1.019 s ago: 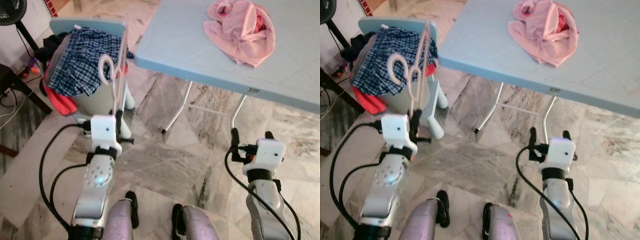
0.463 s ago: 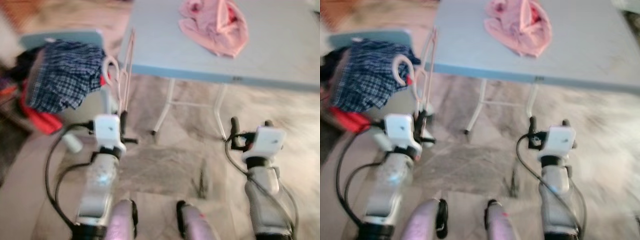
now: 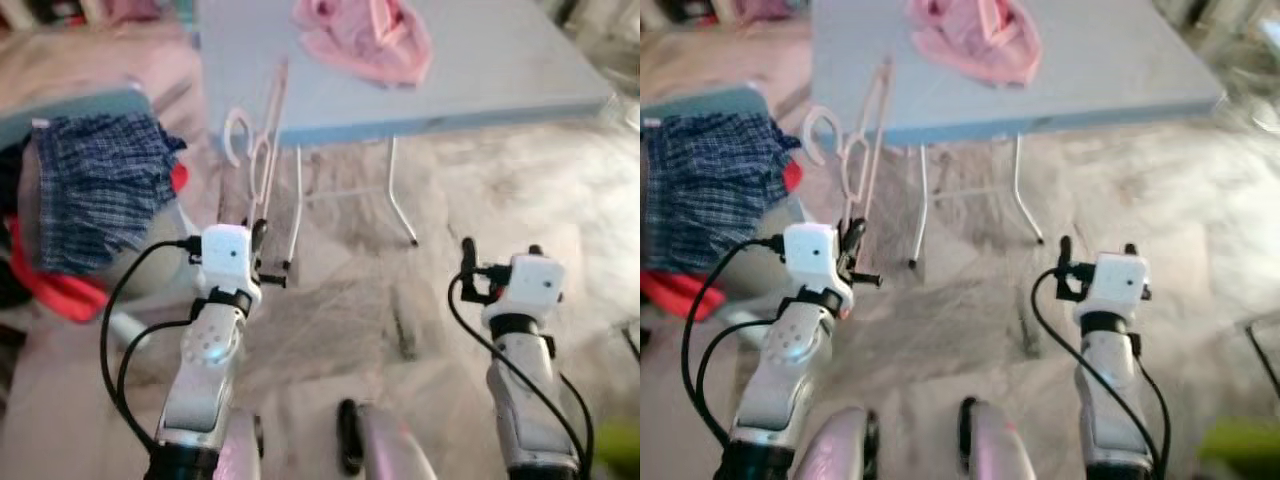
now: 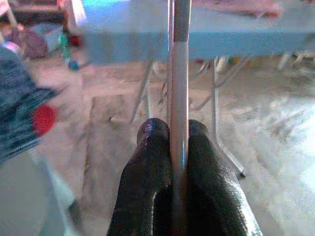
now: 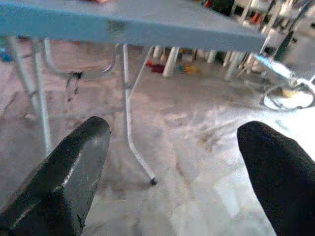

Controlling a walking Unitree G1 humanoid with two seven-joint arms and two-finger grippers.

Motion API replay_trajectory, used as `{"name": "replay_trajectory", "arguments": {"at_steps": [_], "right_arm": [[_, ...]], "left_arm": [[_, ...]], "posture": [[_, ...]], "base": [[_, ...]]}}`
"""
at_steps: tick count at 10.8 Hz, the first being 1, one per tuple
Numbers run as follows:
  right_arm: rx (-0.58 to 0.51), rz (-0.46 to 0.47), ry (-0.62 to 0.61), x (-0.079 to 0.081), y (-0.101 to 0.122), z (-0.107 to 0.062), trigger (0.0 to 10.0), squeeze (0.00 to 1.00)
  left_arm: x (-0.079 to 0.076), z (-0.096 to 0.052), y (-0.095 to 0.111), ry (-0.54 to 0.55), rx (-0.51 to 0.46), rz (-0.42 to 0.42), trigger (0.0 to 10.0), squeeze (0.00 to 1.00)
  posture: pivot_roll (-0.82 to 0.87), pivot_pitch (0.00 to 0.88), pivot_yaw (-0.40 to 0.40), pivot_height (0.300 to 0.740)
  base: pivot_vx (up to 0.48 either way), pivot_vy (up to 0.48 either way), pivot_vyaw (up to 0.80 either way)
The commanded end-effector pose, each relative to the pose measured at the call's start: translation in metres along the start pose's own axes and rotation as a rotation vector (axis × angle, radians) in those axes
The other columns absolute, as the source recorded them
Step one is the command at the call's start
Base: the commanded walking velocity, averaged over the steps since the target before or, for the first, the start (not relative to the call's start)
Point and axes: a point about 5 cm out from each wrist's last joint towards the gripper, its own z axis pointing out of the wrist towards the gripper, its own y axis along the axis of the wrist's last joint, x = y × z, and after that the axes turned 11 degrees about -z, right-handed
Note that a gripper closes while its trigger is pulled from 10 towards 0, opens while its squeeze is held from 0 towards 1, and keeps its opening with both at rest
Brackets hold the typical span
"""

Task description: Hang hanger

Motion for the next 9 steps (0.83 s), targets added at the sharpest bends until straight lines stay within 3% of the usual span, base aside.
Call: {"name": "replay_trajectory", "arguments": {"at_steps": [1, 3, 4, 5, 7, 8, 9], "right_arm": [[0.005, 0.016, -0.001, 0.001, 0.0, 0.0, 10.0, 0.0], [0.005, 0.027, 0.009, 0.004, 0.0, 0.001, 10.0, 0.0], [-0.002, 0.035, 0.028, 0.006, 0.002, 0.002, 10.0, 0.0], [-0.005, 0.011, 0.053, 0.006, 0.002, 0.005, 10.0, 0.0], [-0.036, -0.033, 0.196, 0.01, 0.005, 0.01, 10.0, 0.0], [-0.076, -0.081, 0.348, 0.013, 0.009, 0.015, 10.0, 0.0], [-0.103, -0.102, 0.456, 0.015, 0.013, 0.017, 10.0, 0.0]], "left_arm": [[0.002, -0.002, -0.003, 0.008, 0.021, 0.009, 10.0, 0.0], [-0.004, -0.002, -0.002, -0.05, 0.01, 0.038, 10.0, 0.0], [-0.007, -0.005, -0.009, -0.142, 0.077, 0.093, 10.0, 0.0], [-0.004, -0.007, -0.021, -0.208, 0.147, 0.23, 10.0, 0.0], [0.012, -0.007, -0.034, -0.321, 0.258, 0.409, 10.0, 0.0], [0.021, -0.01, -0.037, -0.47, 0.335, 0.524, 10.0, 0.0], [0.022, -0.012, -0.037, -0.556, 0.361, 0.561, 10.0, 0.0]], "posture": [[-0.01, 0.251, -0.016, 0.74], [-0.01, 0.255, -0.017, 0.74], [-0.01, 0.255, -0.019, 0.74], [-0.01, 0.255, -0.019, 0.74], [-0.01, 0.263, -0.028, 0.74], [-0.01, 0.264, -0.03, 0.74], [-0.02, 0.266, -0.03, 0.74]], "base": [[0.0, 0.48, -0.74], [0.0, 0.169, -0.4], [0.0, 0.0, 0.0], [0.0, 0.0, 0.0], [0.0, 0.0, 0.0], [0.0, 0.0, 0.0], [0.0, 0.0, 0.0]]}}
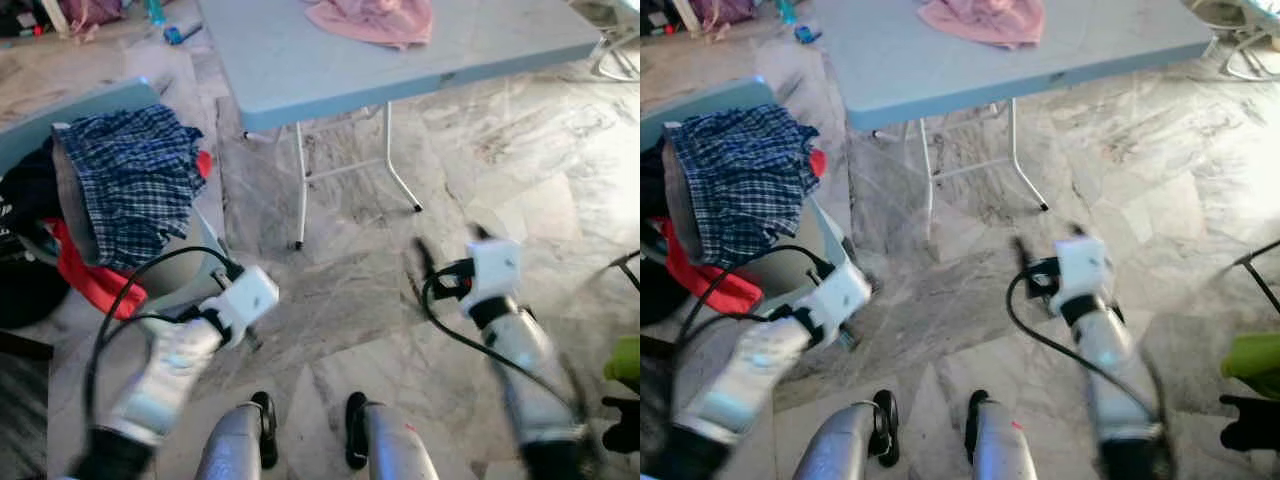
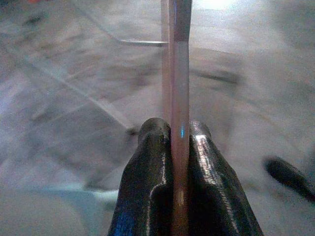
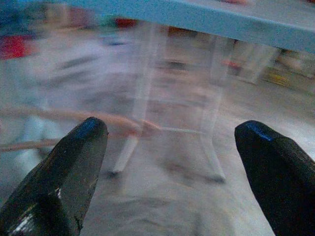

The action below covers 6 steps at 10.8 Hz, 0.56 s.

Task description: Hang hanger

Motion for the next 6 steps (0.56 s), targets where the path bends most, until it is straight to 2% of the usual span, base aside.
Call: {"name": "replay_trajectory", "arguments": {"at_steps": [1, 3, 4, 6], "right_arm": [[-0.011, -0.009, 0.133, 0.003, 0.002, 0.001, 10.0, 0.0], [-0.041, -0.158, 0.424, 0.002, 0.011, -0.002, 10.0, 0.0], [-0.006, -0.2, 0.648, 0.003, 0.01, -0.012, 10.0, 0.0], [0.064, -0.248, 0.815, 0.0, 0.001, -0.025, 10.0, 0.0]], "left_arm": [[-0.013, 0.0, 0.001, -0.138, -0.01, 0.025, 10.0, 0.0], [-0.016, -0.004, 0.0, -0.24, -0.007, -0.008, 10.0, 0.0], [-0.021, -0.007, -0.005, -0.322, 0.018, -0.015, 10.0, 0.0], [-0.028, -0.012, -0.009, -0.384, 0.016, -0.009, 10.0, 0.0]], "posture": [[-0.02, 0.265, -0.029, 0.74], [-0.03, 0.261, -0.03, 0.74], [-0.03, 0.259, -0.032, 0.74], [-0.02, 0.262, -0.031, 0.74]], "base": [[0.0, 0.0, 0.0], [0.0, 0.0, 0.0], [0.0, 0.0, 0.0], [0.0, 0.0, 0.0]]}}
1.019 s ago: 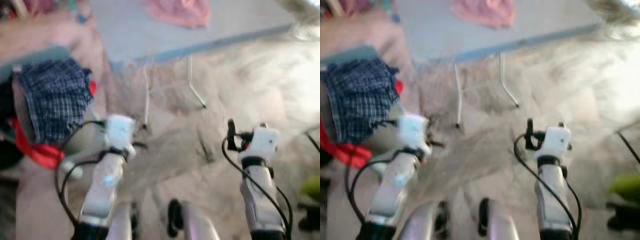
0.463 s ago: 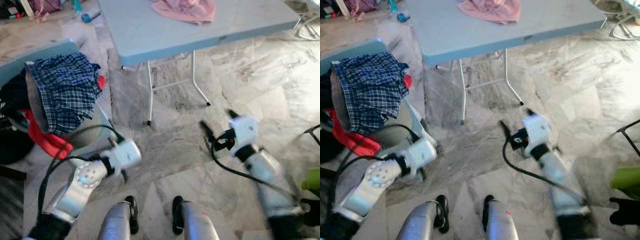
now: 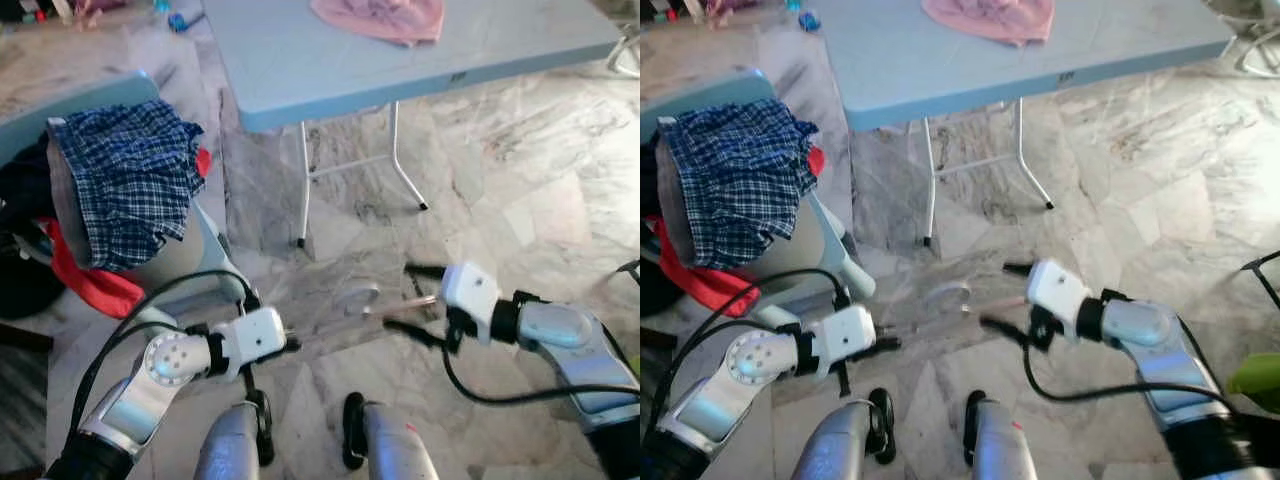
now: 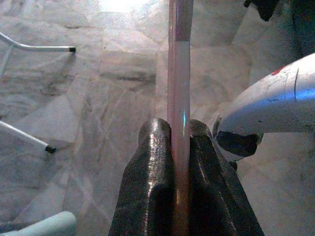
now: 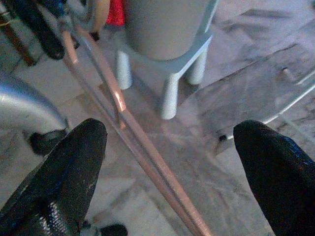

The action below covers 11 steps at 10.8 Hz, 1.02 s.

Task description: Hang hanger

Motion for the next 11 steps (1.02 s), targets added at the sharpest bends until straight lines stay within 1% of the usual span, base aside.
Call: {"name": "replay_trajectory", "arguments": {"at_steps": [1, 2, 3, 4, 6, 7, 9, 11], "right_arm": [[0.013, 0.006, 0.074, 0.007, -0.003, -0.001, 10.0, 0.0], [0.028, -0.013, 0.128, 0.013, -0.004, 0.002, 10.0, 0.0], [0.055, -0.043, 0.171, 0.02, -0.008, 0.005, 4.7, 0.0], [0.081, -0.063, 0.203, 0.026, -0.013, 0.008, 0.0, 0.0], [0.125, -0.115, 0.256, 0.039, -0.023, 0.016, 0.0, 0.0], [0.122, -0.119, 0.249, 0.037, -0.023, 0.017, 0.0, 0.0], [0.144, -0.177, 0.234, 0.023, -0.026, 0.015, 0.0, 0.0], [0.167, -0.197, 0.247, 0.023, -0.032, 0.016, 0.0, 0.0]], "left_arm": [[-0.008, 0.0, 0.0, -0.038, -0.01, 0.005, 10.0, 0.0], [-0.007, 0.002, 0.003, -0.045, -0.025, 0.02, 10.0, 0.0], [-0.008, 0.004, 0.006, -0.057, -0.034, 0.018, 10.0, 0.0], [-0.008, 0.005, 0.008, -0.064, -0.045, 0.02, 10.0, 0.0], [-0.011, 0.006, 0.007, -0.079, -0.043, 0.022, 10.0, 0.0], [-0.012, 0.006, 0.005, -0.084, -0.037, 0.026, 10.0, 0.0], [-0.013, 0.008, 0.005, -0.086, -0.038, 0.031, 10.0, 0.0], [-0.015, 0.011, 0.008, -0.081, -0.053, 0.026, 10.0, 0.0]], "posture": [[-0.02, 0.262, -0.031, 0.74], [-0.02, 0.26, -0.031, 0.74], [-0.02, 0.258, -0.032, 0.74], [-0.02, 0.258, -0.032, 0.74], [-0.02, 0.258, -0.032, 0.74], [-0.02, 0.258, -0.033, 0.74], [-0.03, 0.252, -0.042, 0.74], [-0.02, 0.248, -0.047, 0.74]], "base": [[0.0, 0.0, 0.0], [0.0, 0.0, 0.0], [0.0, 0.0, 0.0], [0.0, 0.0, 0.0], [0.0, 0.0, 0.0], [0.0, 0.0, 0.0], [0.0, 0.0, 0.0], [0.0, 0.0, 0.0]]}}
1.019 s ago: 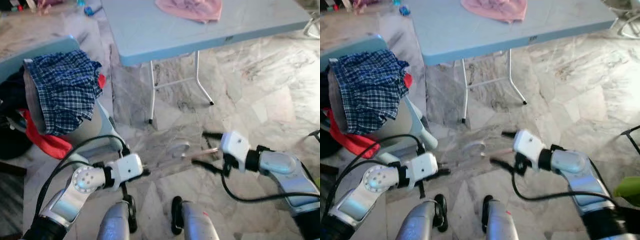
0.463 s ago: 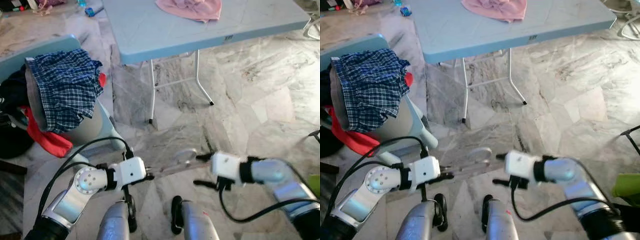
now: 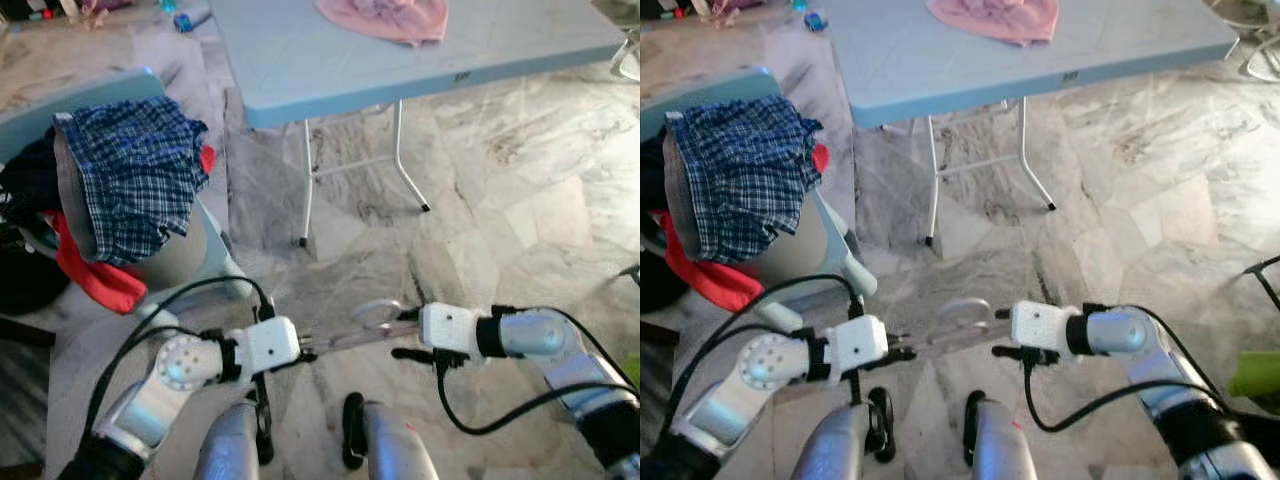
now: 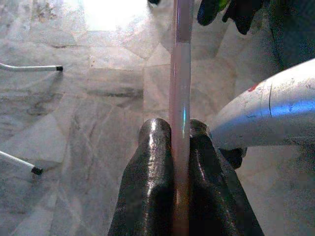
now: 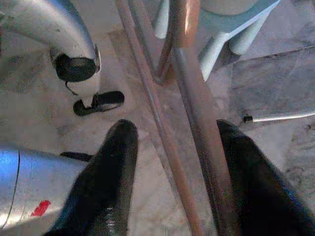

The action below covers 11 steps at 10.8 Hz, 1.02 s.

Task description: Hang hanger

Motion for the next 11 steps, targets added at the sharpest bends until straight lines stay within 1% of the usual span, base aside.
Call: {"name": "replay_trajectory", "arguments": {"at_steps": [1, 2, 3, 7, 9, 11], "right_arm": [[0.016, -0.007, 0.037, 0.009, -0.004, 0.004, 0.0, 0.0], [0.013, -0.005, 0.04, 0.008, -0.005, 0.007, 0.0, 0.0], [0.011, -0.013, 0.037, 0.004, -0.006, 0.007, 0.0, 0.0], [0.023, -0.061, 0.027, -0.015, -0.008, -0.002, 0.0, 0.0], [0.039, -0.082, 0.063, -0.017, -0.01, -0.007, 0.0, 0.0], [0.058, -0.087, 0.134, -0.013, -0.011, -0.014, 0.0, 0.0]], "left_arm": [[-0.006, 0.001, 0.0, -0.013, -0.008, 0.006, 10.0, 0.0], [-0.007, 0.002, -0.001, -0.018, -0.003, 0.005, 10.0, 0.0], [-0.008, 0.003, -0.002, -0.02, 0.001, 0.008, 10.0, 0.0], [-0.011, 0.005, -0.007, -0.038, 0.022, 0.002, 10.0, 0.0], [-0.012, 0.004, -0.011, -0.046, 0.039, 0.0, 10.0, 0.0], [-0.012, 0.003, -0.014, -0.052, 0.055, 0.001, 10.0, 0.0]], "posture": [[-0.02, 0.247, -0.048, 0.74], [-0.02, 0.244, -0.05, 0.74], [-0.02, 0.243, -0.052, 0.74], [-0.03, 0.238, -0.054, 0.74], [-0.02, 0.235, -0.048, 0.74], [-0.02, 0.238, -0.047, 0.74]], "base": [[0.0, 0.0, 0.0], [0.0, 0.0, 0.0], [0.0, 0.0, 0.0], [0.0, 0.0, 0.0], [0.0, 0.0, 0.0], [0.0, 0.0, 0.0]]}}
